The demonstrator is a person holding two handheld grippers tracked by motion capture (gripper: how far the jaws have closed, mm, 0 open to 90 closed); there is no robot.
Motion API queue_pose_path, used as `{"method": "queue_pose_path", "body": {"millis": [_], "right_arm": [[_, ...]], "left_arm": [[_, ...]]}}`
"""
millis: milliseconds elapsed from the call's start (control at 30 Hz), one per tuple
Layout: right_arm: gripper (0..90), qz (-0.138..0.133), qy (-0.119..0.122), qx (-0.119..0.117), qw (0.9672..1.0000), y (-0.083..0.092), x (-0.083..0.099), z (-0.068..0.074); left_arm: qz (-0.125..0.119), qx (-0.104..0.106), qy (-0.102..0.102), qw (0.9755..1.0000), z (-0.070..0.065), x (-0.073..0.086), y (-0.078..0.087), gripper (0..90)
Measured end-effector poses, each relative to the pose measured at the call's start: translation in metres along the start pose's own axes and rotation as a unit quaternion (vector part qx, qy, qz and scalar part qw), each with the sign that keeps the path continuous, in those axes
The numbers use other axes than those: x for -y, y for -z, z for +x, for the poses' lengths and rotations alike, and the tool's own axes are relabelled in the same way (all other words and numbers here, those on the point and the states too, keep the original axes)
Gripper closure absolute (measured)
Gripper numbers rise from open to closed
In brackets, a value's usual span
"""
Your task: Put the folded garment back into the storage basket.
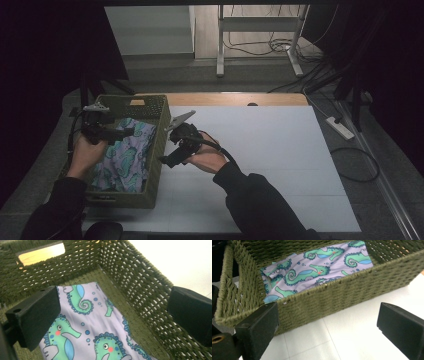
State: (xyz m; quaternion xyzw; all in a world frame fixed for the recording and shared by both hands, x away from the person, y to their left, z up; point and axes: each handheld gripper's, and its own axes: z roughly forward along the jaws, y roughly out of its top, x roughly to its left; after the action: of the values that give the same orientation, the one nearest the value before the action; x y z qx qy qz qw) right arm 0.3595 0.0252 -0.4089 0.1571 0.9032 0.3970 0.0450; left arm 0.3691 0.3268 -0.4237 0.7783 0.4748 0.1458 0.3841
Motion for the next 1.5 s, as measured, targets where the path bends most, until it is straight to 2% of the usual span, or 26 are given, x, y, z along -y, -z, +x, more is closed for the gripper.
{"method": "queue_pose_path", "body": {"millis": [267,400,533,867,1100,1233,1367,1433,1500], "right_arm": [[2.7,-0.004,-0.007,0.009,0.9999,0.014,0.015,-0.008],[2.1,-0.006,-0.006,0.011,0.9999,0.017,0.021,-0.009],[1.3,-0.007,-0.012,0.010,0.9999,0.023,0.028,-0.013],[0.0,-0.015,-0.018,0.028,0.9993,0.038,0.045,-0.020],[0.0,-0.024,-0.029,0.027,0.9989,0.050,0.059,-0.026],[0.0,-0.026,-0.031,0.029,0.9988,0.054,0.065,-0.029],[0.0,-0.030,-0.035,0.034,0.9983,0.057,0.070,-0.031],[0.0,-0.031,-0.036,0.036,0.9982,0.057,0.072,-0.031],[0.0,-0.031,-0.038,0.038,0.9981,0.057,0.074,-0.031]], "left_arm": [[-0.014,0.024,-0.005,0.9996,-0.011,0.000,0.002,0.0],[-0.009,0.030,-0.006,0.9995,-0.016,-0.001,0.002,0.0],[-0.007,0.048,-0.009,0.9988,-0.020,-0.001,0.003,0.0],[-0.027,0.060,-0.005,0.9978,-0.033,0.000,0.006,0.0],[-0.032,0.049,-0.005,0.9983,-0.043,0.001,0.006,0.0],[-0.042,0.043,0.001,0.9982,-0.050,0.003,0.005,0.0],[-0.043,0.031,-0.001,0.9986,-0.057,0.005,0.002,0.0],[-0.051,0.011,-0.002,0.9986,-0.060,0.007,0.002,0.0],[-0.057,0.010,0.005,0.9983,-0.063,0.009,0.003,0.0]]}}
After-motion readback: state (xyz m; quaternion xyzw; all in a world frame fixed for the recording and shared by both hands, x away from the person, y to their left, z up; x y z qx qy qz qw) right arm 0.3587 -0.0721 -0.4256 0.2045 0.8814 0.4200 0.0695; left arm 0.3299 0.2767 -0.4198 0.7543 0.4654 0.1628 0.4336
